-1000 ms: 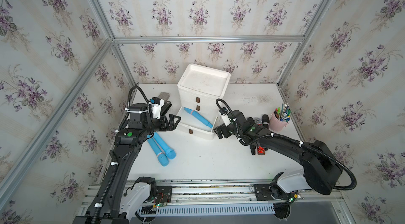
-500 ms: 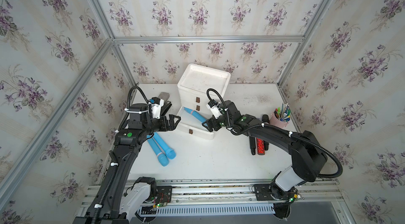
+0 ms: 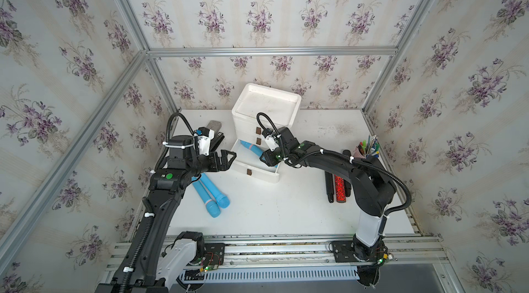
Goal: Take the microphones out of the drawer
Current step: Pick up the microphone from the drawer.
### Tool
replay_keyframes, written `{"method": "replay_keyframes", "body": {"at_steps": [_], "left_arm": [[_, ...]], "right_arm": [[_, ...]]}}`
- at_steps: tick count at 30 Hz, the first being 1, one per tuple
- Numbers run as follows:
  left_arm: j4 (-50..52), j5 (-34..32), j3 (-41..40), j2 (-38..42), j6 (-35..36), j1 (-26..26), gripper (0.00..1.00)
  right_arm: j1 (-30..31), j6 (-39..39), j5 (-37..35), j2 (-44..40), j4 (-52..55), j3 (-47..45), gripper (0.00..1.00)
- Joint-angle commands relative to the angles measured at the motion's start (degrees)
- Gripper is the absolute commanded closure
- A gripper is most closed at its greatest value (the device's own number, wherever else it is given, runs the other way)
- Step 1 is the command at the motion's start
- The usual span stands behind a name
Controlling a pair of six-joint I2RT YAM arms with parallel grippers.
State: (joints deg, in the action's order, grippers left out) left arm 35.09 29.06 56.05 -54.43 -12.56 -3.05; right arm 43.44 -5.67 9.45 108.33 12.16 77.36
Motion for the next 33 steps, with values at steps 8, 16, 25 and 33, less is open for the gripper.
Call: {"method": "replay_keyframes", "body": {"at_steps": [8,16,25,33], "left_arm": [[-0.99,0.68,0.13,-0.23,0.47,0.05,0.01],[-1.03,0.65,0.12,-0.23,0.41,0.05,0.01],[-1.07,0.65,0.2,-0.58,0.52,0.06,0.01],[-1.01,0.46,0.26,-0.79,0.61,0.06,0.01]], "right_arm": [[1.51,0.33,-9.22,7.57,0.25,4.92,0.52],[1.88,0.74,-16.34,10.86,-0.39,6.7,0.44],[1.91,2.04,-17.66,15.33,2.18,11.24,0.37],[2.09,3.56,-15.19,18.83,6.52,15.21,0.46]]}}
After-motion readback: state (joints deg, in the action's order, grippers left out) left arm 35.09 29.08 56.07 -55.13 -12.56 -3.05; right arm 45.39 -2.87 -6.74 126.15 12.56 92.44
